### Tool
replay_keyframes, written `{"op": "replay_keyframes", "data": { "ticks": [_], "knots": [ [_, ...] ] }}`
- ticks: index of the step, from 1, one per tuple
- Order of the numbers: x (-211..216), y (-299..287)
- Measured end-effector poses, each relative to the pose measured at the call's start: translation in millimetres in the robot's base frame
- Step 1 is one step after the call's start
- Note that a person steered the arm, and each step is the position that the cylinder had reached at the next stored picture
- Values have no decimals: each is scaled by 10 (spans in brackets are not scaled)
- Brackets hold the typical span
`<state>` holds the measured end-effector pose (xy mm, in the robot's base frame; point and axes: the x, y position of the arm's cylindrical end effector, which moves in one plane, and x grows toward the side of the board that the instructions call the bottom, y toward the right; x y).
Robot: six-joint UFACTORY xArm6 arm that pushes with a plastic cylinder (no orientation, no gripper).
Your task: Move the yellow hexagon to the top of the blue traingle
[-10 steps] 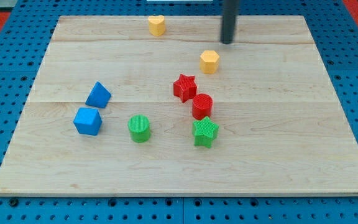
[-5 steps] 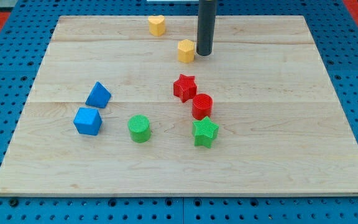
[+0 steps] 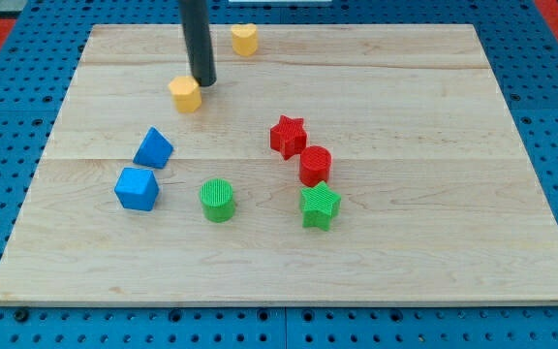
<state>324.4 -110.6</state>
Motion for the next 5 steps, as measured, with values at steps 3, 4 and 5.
{"op": "replay_keyframes", "data": {
  "ticks": [3,4,5],
  "knots": [
    [-131,745],
    [142,1769],
    [780,2452]
  ]
}}
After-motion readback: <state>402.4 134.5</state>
